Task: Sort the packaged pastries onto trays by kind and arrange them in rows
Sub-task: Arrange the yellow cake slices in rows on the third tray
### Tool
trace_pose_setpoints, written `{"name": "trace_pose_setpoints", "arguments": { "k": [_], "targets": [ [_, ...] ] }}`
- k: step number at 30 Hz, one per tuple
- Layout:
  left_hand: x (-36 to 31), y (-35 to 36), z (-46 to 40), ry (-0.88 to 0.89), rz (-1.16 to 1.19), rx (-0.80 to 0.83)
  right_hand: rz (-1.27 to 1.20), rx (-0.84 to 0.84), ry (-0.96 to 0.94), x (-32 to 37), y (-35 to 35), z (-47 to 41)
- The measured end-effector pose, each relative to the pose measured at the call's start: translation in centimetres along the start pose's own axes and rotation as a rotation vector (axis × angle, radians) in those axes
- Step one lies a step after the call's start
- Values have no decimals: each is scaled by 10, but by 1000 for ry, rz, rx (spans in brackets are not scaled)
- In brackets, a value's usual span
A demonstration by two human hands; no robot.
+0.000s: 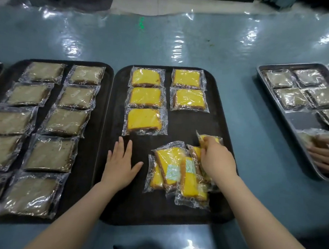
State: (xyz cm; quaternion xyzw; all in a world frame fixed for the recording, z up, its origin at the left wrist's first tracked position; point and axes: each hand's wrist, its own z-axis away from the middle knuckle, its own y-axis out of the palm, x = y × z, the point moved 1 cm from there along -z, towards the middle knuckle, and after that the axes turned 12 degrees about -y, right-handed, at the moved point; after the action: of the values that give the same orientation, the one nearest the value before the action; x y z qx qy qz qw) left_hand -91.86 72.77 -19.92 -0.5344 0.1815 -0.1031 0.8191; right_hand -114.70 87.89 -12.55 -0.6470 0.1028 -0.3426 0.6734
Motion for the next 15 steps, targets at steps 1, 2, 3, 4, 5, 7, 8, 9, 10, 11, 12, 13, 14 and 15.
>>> {"name": "trace_pose_setpoints", "arguments": {
  "k": [1, 2, 3, 4, 5, 7, 8, 9, 10, 11, 12, 13, 14, 15],
  "targets": [
    [1, 3, 1, -1, -31, 1, -9, -1, -48, 2, -2, -1],
    [2, 5, 2, 2, -51, 2, -36, 6, -120, 5, -4, -3],
    [3, 6, 1, 4, -61, 4, -75, 29, -210, 8, -6, -4],
    [4, 7, 0, 6, -66, 9, -114, 64, -300, 12, -8, -6],
    [4, 7, -1, 6, -68, 15, -142, 91, -374, 16, -10, -8],
    [4, 7, -1, 9, -71, 23, -146, 60, -464, 22, -13, -17],
    [4, 6, -1, 11, -72, 28, -146, 13, -476, 24, -14, -23],
    [4, 6, -1, 11, -73, 35, -158, -29, -467, 27, -15, -28],
    [4, 6, -1, 9, -74, 42, -168, -56, -452, 29, -17, -34],
    [4, 6, -1, 6, -75, 45, -160, -66, -444, 32, -19, -40],
    [3, 5, -1, 2, -78, 46, -132, -58, -445, 33, -21, -46],
    [3, 5, -1, -3, -82, 47, -94, -42, -449, 35, -23, -53],
    [2, 5, -1, -6, -87, 47, -54, -26, -449, 37, -26, -60],
    [2, 5, -1, -9, -92, 46, -4, -20, -440, 38, -28, -68]
  ]
}}
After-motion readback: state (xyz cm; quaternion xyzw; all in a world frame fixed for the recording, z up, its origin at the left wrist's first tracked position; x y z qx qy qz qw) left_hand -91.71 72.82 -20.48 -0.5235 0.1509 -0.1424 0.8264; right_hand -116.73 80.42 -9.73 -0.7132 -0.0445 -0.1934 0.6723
